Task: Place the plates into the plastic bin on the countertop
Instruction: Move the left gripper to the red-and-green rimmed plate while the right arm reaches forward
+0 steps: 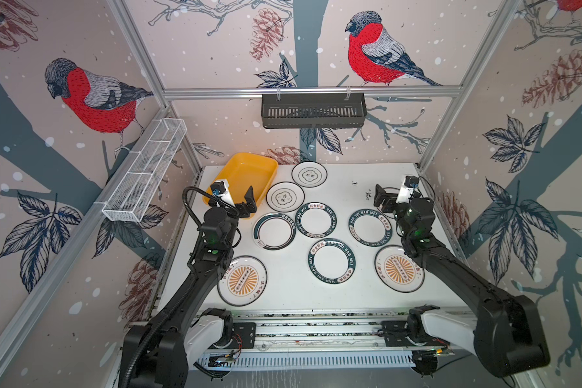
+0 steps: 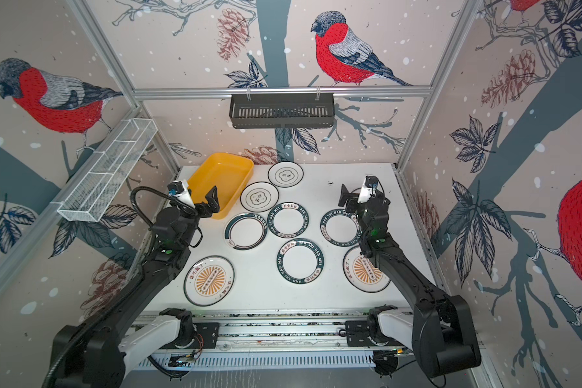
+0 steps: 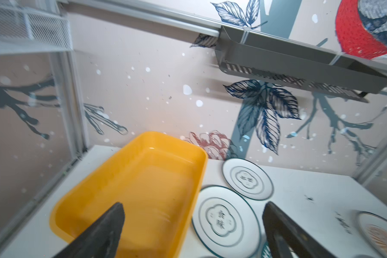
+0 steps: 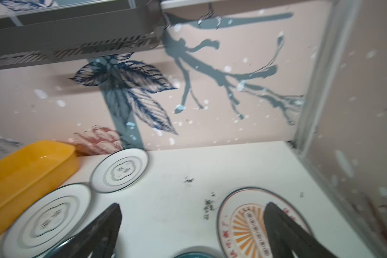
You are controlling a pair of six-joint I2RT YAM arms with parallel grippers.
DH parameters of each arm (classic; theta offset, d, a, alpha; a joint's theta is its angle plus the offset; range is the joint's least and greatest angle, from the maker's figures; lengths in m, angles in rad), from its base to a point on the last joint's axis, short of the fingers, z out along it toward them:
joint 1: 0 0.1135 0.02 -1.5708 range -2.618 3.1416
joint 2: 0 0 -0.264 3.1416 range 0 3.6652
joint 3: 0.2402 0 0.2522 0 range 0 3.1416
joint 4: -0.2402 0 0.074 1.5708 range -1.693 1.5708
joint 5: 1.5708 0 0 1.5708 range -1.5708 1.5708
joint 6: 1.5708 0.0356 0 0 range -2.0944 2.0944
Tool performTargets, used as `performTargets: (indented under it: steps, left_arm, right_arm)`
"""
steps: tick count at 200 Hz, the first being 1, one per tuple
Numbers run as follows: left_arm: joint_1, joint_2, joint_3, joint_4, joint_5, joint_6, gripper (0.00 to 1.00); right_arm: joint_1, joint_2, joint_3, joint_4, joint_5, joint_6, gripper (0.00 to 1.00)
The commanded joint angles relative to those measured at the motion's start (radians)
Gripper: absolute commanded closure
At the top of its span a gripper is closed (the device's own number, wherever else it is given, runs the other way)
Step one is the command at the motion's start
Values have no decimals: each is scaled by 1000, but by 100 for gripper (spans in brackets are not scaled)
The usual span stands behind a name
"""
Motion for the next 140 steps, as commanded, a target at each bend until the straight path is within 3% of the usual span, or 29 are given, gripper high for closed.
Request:
performTargets:
  steps: [1,25,40,58,76,86,101,112,120,130,140]
  left_arm:
    - [-63,-49,-12,-141,151,-260,3]
    - [-235,-110,-106,-28,131,-449,4]
    - [-358,-124,-166,38,43,-567,4]
    - [-480,-110,-212,112,-48,-669,4]
    - [-558,-89,-221,170,-67,-680,4]
    - [-563,-86,-230,224,-45,-662,4]
    - [-562,-91,-263,266,-49,-693,3]
    - [-550,-111,-278,236,-57,-724,4]
    - [-516,-120,-282,233,2,-706,4]
    - [-450,-122,-244,117,70,-702,4]
    - [-408,-124,-186,-50,58,-684,4]
  right_arm:
    - [80,-14,60,-276,-250,189,0]
    - [253,-75,20,-232,-263,340,0]
    - [355,-115,-26,-154,-223,424,0]
    - [438,-128,-36,-120,-188,454,0]
    - [474,-126,-53,-67,-202,445,0]
    - [469,-125,-69,-40,-188,475,0]
    - [446,-120,-54,-148,-115,526,0]
    - [422,-117,-69,-115,-180,520,0]
    - [415,-115,-85,-54,-226,513,0]
    - [413,-106,-91,-28,-238,505,0]
    - [413,-93,-87,-41,-208,504,0]
